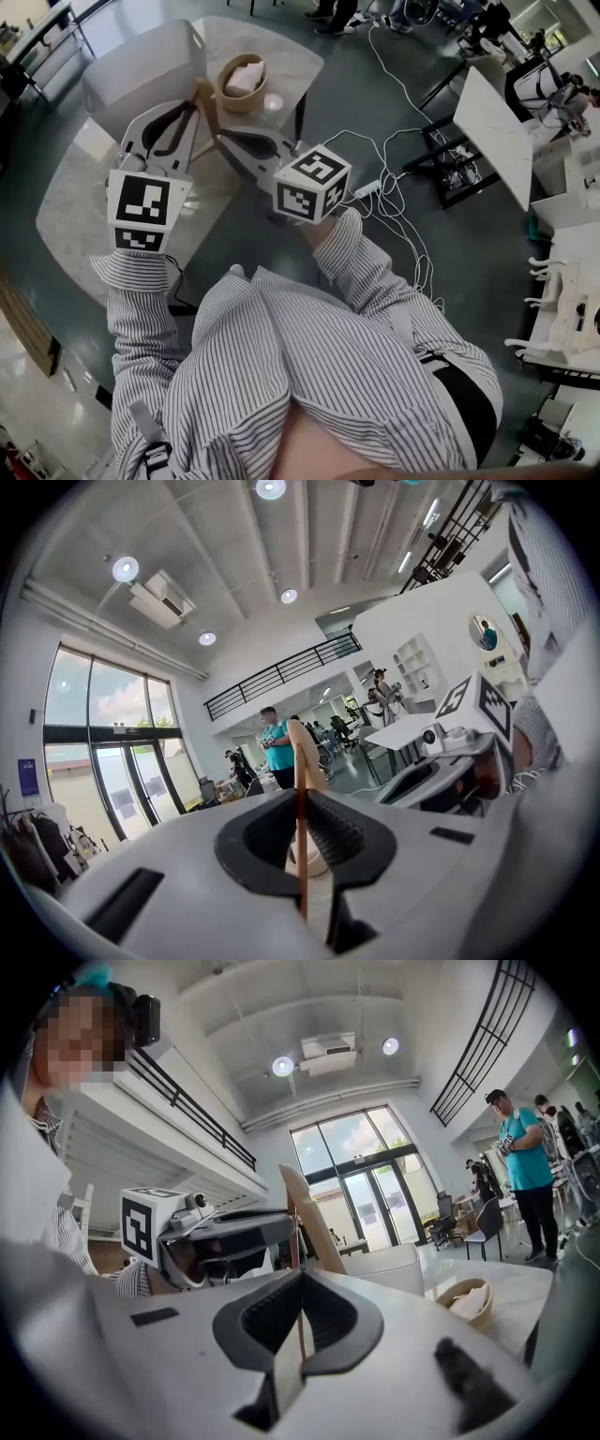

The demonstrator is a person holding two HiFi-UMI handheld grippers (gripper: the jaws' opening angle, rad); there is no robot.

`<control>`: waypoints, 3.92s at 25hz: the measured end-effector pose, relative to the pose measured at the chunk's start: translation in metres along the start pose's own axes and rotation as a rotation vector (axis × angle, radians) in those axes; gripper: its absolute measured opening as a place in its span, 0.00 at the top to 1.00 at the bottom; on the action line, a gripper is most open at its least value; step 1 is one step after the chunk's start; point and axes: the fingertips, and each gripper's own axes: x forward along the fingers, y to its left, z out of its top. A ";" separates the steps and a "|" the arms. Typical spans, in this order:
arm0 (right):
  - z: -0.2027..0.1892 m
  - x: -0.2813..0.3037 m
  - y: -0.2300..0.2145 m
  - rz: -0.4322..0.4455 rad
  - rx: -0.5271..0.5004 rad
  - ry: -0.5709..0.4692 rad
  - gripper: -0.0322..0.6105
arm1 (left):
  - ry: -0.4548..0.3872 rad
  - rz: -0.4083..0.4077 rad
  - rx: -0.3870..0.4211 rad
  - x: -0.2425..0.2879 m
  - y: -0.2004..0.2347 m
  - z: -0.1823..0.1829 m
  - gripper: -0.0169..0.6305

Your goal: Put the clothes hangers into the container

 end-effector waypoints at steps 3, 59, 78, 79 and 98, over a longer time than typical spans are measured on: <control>0.006 0.000 0.001 0.015 -0.017 -0.003 0.93 | -0.006 0.010 0.015 0.001 0.007 0.009 0.91; 0.118 0.209 -0.129 0.090 -0.126 -0.039 0.93 | -0.172 0.144 0.118 0.105 0.286 0.088 0.91; 0.059 0.238 -0.182 0.040 0.003 0.051 0.93 | -0.009 0.192 -0.114 0.168 0.309 -0.065 0.91; 0.055 0.240 -0.183 0.037 0.009 0.058 0.93 | -0.013 0.200 -0.136 0.167 0.312 -0.071 0.91; 0.038 0.248 -0.177 0.039 0.003 0.096 0.93 | -0.121 0.327 -0.194 0.132 0.355 -0.057 0.91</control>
